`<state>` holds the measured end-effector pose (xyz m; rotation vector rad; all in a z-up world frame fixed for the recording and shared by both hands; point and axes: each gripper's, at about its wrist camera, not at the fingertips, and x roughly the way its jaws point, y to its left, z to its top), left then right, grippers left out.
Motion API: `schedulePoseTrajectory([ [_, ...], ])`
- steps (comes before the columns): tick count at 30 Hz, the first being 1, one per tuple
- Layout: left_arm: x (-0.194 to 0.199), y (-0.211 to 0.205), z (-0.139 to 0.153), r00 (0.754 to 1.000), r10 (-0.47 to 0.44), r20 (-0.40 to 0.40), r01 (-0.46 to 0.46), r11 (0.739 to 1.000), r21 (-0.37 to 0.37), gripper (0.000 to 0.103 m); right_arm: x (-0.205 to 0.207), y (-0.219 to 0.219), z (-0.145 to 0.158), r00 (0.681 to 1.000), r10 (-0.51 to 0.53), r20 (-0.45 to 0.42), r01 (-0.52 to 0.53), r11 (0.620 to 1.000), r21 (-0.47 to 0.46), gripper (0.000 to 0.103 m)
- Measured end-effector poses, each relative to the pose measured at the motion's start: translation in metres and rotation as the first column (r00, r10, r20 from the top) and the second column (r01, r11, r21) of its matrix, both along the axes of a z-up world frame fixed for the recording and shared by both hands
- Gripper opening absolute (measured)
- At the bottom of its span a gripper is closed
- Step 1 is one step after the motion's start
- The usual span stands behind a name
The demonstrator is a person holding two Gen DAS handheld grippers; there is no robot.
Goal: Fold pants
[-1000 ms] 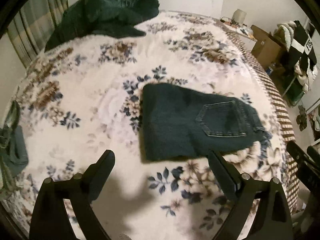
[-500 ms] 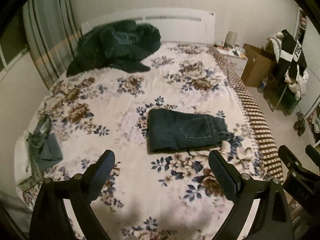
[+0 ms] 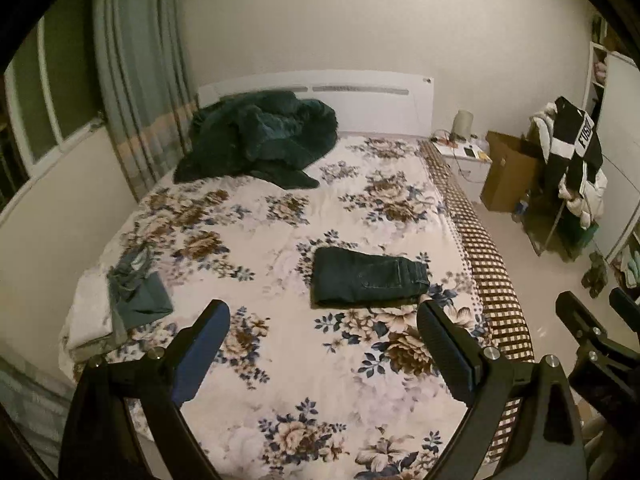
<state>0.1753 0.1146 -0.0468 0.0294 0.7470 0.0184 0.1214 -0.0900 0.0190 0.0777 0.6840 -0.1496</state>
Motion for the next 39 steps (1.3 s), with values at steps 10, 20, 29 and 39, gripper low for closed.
schedulePoseTrajectory([
  [10,-0.056,-0.003,0.043,1.0,0.005,0.03,-0.005,1.0,-0.013,0.096,-0.083,0.006,0.088,0.998,0.042,0.051,-0.041,0.999,-0.013,0.102],
  [20,-0.071,-0.004,0.054,0.999,-0.025,0.033,0.025,1.0,0.002,0.103,-0.109,0.009,0.124,0.999,0.04,0.032,-0.039,0.999,-0.032,0.103],
  [29,-0.072,-0.003,0.058,0.999,-0.015,0.04,0.014,1.0,0.01,0.103,-0.106,-0.002,0.127,0.999,0.033,0.036,-0.031,0.999,-0.034,0.103],
  [39,-0.071,-0.002,0.058,0.999,-0.015,0.044,0.015,1.0,0.014,0.103,-0.105,-0.005,0.127,0.999,0.035,0.037,-0.034,0.999,-0.034,0.103],
])
